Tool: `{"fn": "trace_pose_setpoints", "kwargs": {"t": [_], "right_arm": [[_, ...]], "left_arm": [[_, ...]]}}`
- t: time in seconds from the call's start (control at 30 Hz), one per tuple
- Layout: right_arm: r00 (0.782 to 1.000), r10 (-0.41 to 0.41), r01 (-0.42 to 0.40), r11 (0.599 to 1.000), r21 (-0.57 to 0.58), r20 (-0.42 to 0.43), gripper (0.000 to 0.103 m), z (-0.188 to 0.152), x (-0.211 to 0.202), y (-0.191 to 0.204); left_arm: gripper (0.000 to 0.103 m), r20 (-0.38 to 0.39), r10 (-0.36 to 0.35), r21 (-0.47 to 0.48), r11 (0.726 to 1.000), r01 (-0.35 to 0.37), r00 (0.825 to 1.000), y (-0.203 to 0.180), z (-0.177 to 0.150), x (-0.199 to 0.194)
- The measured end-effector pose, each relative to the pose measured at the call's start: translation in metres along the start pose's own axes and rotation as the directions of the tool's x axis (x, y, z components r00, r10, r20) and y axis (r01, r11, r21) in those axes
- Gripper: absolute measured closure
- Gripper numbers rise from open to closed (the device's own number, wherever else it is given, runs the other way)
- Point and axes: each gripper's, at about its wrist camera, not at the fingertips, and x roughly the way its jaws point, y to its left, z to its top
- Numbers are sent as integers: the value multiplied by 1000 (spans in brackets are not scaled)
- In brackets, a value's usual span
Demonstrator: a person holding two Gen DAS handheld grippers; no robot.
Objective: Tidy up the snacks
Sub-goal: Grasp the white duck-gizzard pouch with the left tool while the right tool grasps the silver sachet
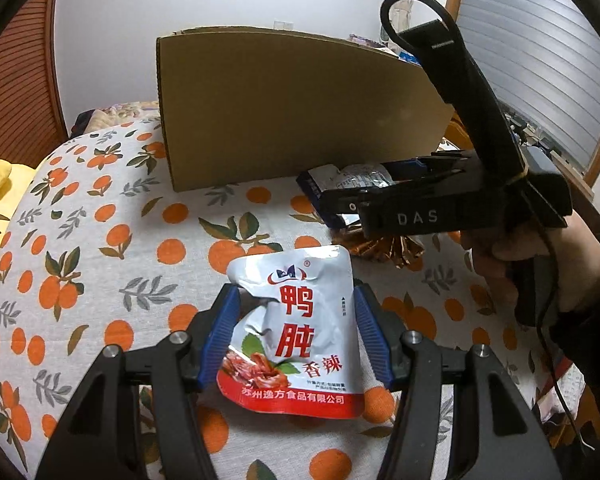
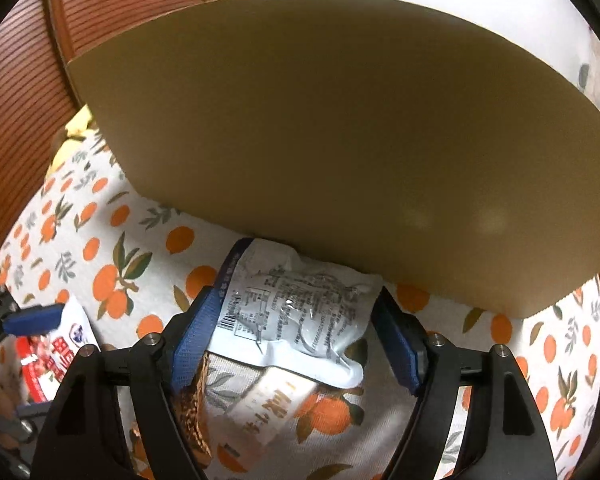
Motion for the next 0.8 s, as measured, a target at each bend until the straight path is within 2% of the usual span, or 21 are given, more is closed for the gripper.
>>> {"fn": "trace_pose_setpoints", "kwargs": {"t": [0.2,0.27,0.37,0.8], "right_arm": [[1000,27,-27,1000,-1,15,36,-6,-6,-3],[999,46,-46,999,12,19,43,-6,-7,-5],[996,82,-82,996,32,21,43,-8,-11,-10],[994,77,-80,996,45,74,44,-23,-27,-10]], "left_arm": [[45,-1,1,1,1000,-1,1000,1,0,1],[45,-1,2,1,1000,-2,1000,0,1,1],[45,0,3,-3,1000,-3,1000,1,1,1],[45,15,4,-8,1000,-4,1000,2,-1,-1]]}}
